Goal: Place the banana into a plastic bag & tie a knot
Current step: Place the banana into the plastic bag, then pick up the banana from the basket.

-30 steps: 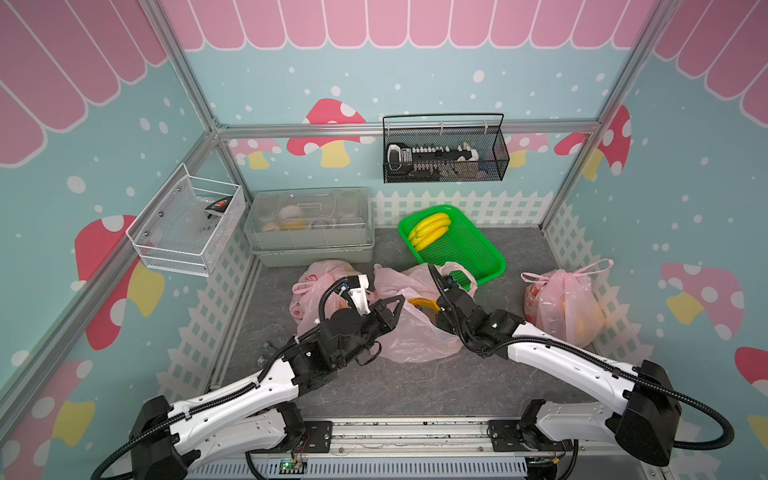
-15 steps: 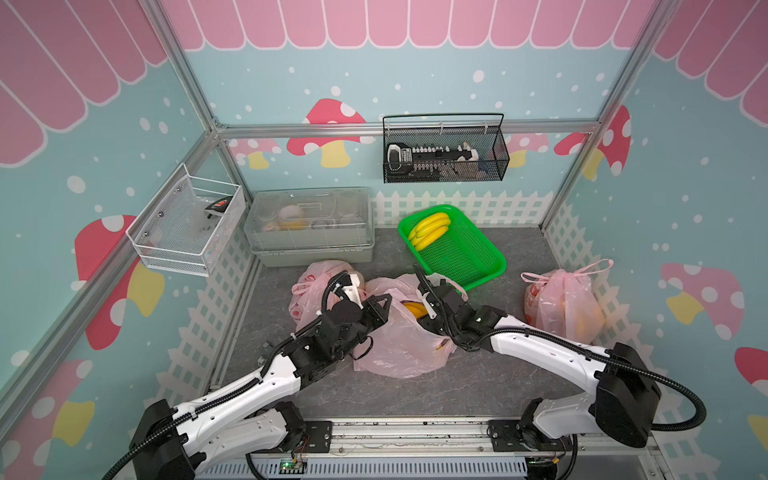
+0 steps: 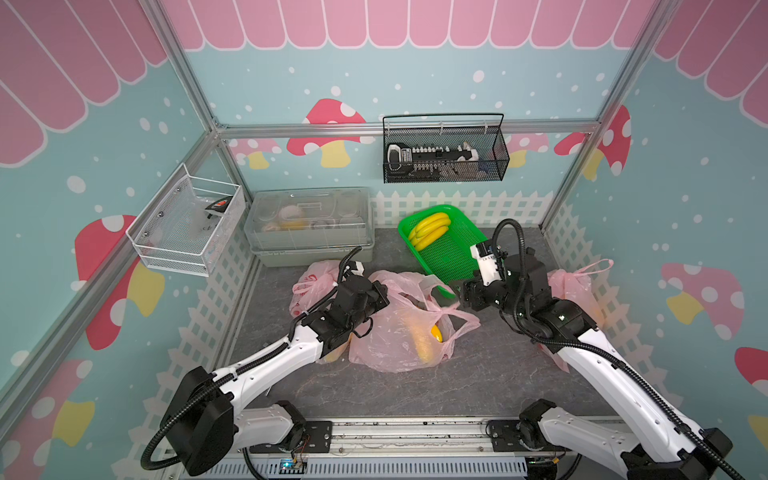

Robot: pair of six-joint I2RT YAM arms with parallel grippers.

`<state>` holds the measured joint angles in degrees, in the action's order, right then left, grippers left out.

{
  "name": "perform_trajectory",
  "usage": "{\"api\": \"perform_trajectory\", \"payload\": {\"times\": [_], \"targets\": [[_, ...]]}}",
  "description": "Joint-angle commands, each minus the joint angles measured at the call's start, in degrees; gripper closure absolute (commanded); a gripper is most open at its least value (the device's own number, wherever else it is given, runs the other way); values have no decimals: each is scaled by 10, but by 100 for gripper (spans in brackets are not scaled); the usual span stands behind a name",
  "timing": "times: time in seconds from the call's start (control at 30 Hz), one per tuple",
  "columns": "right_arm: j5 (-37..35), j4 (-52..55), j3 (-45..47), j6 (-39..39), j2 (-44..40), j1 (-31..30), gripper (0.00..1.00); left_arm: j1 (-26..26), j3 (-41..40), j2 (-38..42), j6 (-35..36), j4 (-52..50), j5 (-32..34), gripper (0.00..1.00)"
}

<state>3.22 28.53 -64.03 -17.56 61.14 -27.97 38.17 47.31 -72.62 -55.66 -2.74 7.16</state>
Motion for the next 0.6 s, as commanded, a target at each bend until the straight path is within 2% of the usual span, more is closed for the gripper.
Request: {"api": "perform_trajectory", "payload": {"times": [0.0, 0.17, 0.27, 0.3, 0.33, 0.47, 0.57], "targets": [[-22, -14, -25, -28, 78, 37, 24, -4, 9, -2, 15, -2, -15, 100], [-18, -124, -70, -102, 227, 86, 22, -5, -20, 30, 18, -12, 11, 100], [-18, -194, -97, -143, 308, 96, 20, -5, -30, 42, 19, -18, 9, 100], [-14, -219, -108, -159, 333, 99, 11, -5, -34, 45, 19, -18, 8, 100], [-9, -235, -121, -171, 357, 102, 8, -5, -37, 48, 17, -18, 8, 100], [15, -324, -165, -227, 451, 112, 6, -5, -53, 57, 10, -16, 4, 100], [13, -340, -218, -254, 523, 114, 5, -5, -66, 69, 7, -15, 9, 100]]}}
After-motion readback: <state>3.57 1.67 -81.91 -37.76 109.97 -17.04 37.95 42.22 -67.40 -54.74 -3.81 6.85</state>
